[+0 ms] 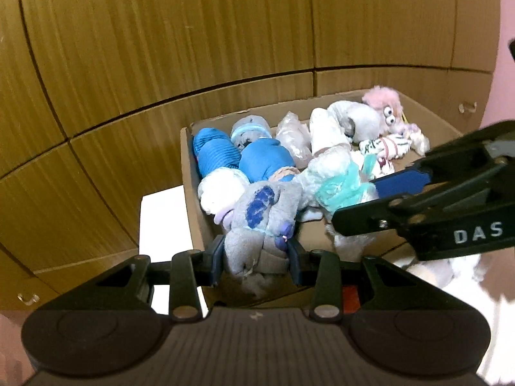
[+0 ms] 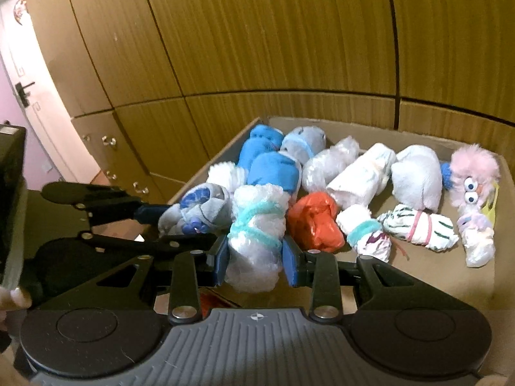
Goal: Organize objects
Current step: 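Carry both rolls into the tray and lower them beside the blue socks, then open both tools to release the two rolls in the tray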
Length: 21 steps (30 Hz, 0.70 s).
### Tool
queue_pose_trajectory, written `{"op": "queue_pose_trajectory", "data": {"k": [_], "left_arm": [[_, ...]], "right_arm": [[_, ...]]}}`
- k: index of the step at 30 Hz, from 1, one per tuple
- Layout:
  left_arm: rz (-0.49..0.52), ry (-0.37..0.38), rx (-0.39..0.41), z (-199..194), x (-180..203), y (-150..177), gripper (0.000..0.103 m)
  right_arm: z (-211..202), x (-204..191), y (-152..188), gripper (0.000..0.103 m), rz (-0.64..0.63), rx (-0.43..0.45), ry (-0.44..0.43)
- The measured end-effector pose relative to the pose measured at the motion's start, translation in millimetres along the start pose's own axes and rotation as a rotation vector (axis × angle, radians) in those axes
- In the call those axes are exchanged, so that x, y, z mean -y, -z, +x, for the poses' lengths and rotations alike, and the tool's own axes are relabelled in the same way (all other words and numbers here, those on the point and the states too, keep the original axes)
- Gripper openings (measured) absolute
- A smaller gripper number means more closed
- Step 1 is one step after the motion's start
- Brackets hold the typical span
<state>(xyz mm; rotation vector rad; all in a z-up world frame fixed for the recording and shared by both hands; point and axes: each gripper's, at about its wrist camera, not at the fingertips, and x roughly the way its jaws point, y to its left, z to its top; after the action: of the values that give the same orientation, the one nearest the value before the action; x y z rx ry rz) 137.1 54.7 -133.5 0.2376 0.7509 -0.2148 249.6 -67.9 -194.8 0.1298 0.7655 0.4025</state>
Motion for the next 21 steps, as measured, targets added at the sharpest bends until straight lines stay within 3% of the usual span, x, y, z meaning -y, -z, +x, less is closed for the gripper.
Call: {"op": "queue_pose_trajectory", "data": {"k": [9,15,21], "left_arm": [[0.032,-0.018,0.02,-7,3,4,0.039],[0.036,-0.009,0.033,-12,7,4,0.05],[0.018,-0.006,0.038,-22,8,6,0.053]], "right_arm": [[8,-3,1,0.042,-0.026,-0.032,-0.002],[5,-4,1,0.044,-0.036,-0.034,-0.012],[7,-8,-2,0.044,-0.054,-0.045,-0.016]]}}
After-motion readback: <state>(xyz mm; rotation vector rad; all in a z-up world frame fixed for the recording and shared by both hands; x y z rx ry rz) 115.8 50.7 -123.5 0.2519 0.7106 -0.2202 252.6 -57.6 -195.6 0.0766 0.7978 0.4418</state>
